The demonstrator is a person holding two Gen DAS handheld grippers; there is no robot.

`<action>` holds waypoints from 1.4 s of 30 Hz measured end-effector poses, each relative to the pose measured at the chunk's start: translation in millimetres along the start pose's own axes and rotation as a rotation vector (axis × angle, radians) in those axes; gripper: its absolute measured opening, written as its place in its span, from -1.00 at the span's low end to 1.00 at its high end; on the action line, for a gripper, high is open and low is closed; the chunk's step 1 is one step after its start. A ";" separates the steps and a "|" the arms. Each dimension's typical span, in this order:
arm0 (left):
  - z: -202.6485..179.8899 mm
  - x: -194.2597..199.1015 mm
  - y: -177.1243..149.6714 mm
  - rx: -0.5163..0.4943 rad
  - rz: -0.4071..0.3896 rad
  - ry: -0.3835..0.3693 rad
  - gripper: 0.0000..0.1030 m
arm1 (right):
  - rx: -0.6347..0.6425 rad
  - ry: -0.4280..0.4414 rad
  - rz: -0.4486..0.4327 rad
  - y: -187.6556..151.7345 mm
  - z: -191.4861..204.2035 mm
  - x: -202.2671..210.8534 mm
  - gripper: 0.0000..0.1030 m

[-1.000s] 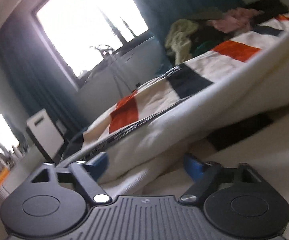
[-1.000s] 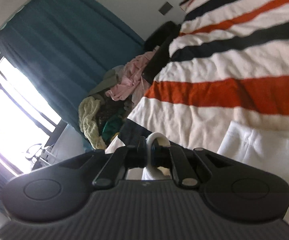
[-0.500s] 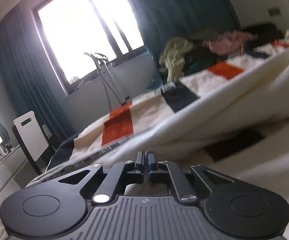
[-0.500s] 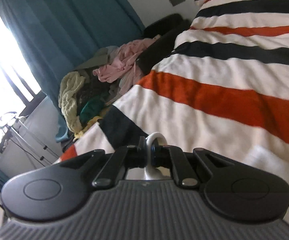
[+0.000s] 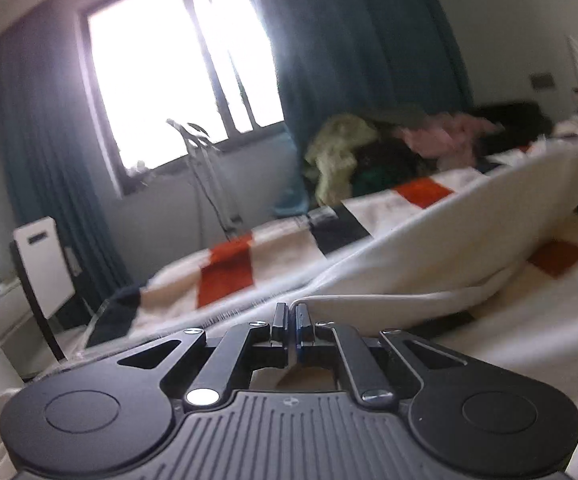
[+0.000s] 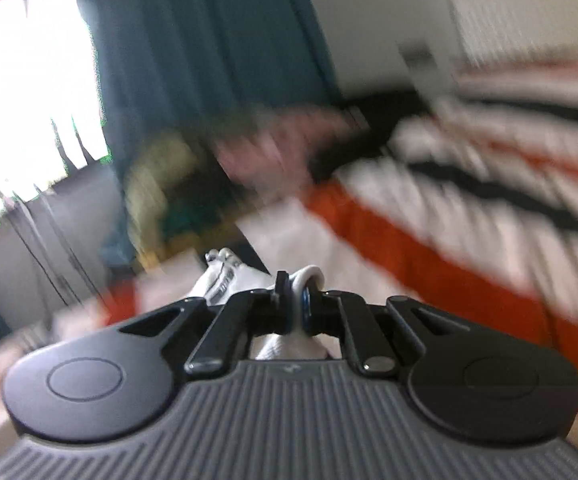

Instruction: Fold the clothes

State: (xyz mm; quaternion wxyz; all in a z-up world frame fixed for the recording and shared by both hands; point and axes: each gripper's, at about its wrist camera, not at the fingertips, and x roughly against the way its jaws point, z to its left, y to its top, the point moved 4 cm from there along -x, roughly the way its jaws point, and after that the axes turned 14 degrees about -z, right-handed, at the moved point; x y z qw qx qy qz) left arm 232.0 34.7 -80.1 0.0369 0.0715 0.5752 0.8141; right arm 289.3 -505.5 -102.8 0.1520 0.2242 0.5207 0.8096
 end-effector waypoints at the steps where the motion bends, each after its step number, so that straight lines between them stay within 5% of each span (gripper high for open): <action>1: -1.4 1.7 -1.1 -0.004 0.011 -0.004 -0.94 | -0.027 -0.027 0.054 -18.7 -17.1 2.7 -0.82; 2: -2.8 3.4 -2.1 -0.008 0.023 -0.007 -0.94 | -0.053 -0.053 0.108 -37.4 -34.1 5.5 -0.80; 4: -5.6 6.9 -4.3 -0.016 0.046 -0.014 -0.93 | -0.094 -0.114 0.162 -62.8 -59.9 18.0 -0.04; 9: -12.6 15.7 -9.6 -0.036 0.103 -0.032 -0.92 | -0.340 -0.128 0.128 -42.5 -77.3 33.8 0.37; 12: -16.4 17.2 -12.2 -0.051 0.132 -0.035 -0.91 | -0.472 -0.085 0.082 -36.1 -79.7 42.1 0.35; 14: -17.3 15.5 -14.0 -0.037 0.141 -0.028 -0.90 | -0.551 -0.047 0.133 -44.9 -77.0 37.2 0.34; 19: -17.2 9.6 -18.4 -0.010 0.163 0.011 -0.90 | -0.694 -0.128 0.242 -73.4 -70.0 45.9 0.31; 21: -16.0 10.1 -16.5 0.018 0.150 0.034 -0.91 | -0.647 -0.128 0.255 -72.6 -59.5 51.3 0.34; 28: -9.0 17.3 -9.9 0.153 0.107 0.115 -0.91 | -0.684 0.161 0.514 -109.5 -7.0 9.5 0.28; 32: -3.1 20.8 -6.7 0.211 0.104 0.133 -0.92 | -0.710 0.089 0.401 -102.9 -20.4 -16.4 0.12; 34: -3.9 21.9 -6.2 0.213 0.109 0.134 -0.92 | -0.636 0.025 0.342 -94.4 -30.5 -30.3 -0.45; 36: -7.6 22.5 -6.8 0.194 0.117 0.132 -0.92 | -0.613 -0.033 0.287 -88.2 -48.5 -41.1 -0.69; 42: -19.5 19.9 -9.4 0.153 0.136 0.107 -0.92 | -0.577 0.009 0.156 -64.8 -63.6 -49.7 -0.84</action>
